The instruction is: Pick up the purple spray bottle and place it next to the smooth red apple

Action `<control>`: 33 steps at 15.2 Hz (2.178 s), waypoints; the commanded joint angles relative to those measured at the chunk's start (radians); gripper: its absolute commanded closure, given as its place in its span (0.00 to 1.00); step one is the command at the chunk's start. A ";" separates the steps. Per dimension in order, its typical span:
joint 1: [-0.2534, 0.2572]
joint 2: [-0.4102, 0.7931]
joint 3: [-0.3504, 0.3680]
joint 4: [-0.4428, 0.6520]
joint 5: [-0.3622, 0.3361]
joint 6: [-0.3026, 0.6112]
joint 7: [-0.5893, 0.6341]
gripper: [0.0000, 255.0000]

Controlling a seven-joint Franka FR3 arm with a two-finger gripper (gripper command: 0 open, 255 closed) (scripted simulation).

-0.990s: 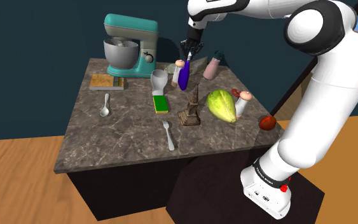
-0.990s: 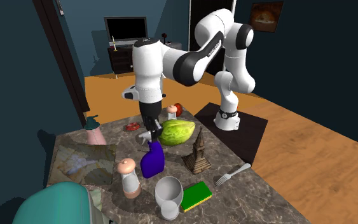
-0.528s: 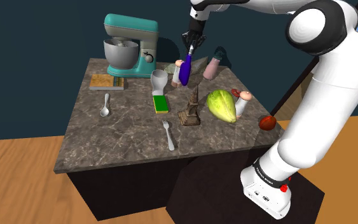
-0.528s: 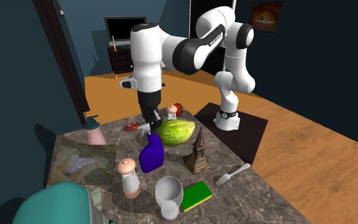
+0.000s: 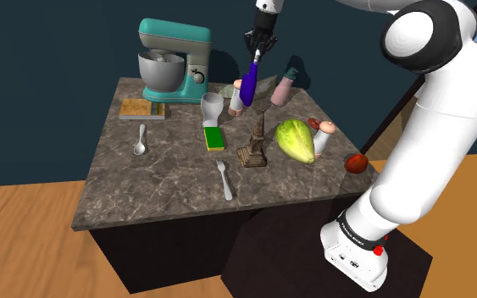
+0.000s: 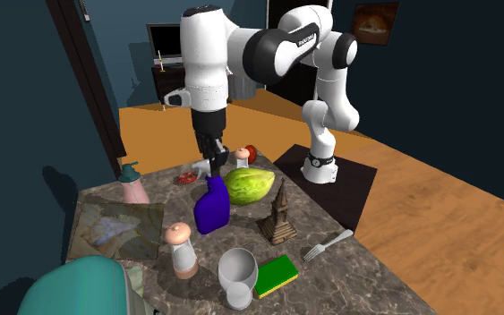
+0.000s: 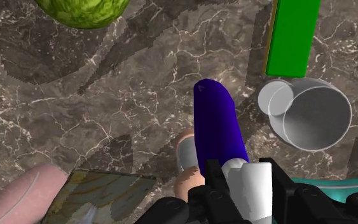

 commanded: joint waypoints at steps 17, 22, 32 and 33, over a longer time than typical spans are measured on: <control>-0.054 -0.289 -0.044 -0.181 -0.020 -0.106 -0.099 1.00; -0.084 -0.431 -0.076 -0.293 -0.040 -0.134 -0.161 1.00; -0.150 -0.664 -0.158 -0.412 -0.101 -0.239 -0.301 1.00; -0.157 -0.683 -0.167 -0.417 -0.108 -0.252 -0.317 1.00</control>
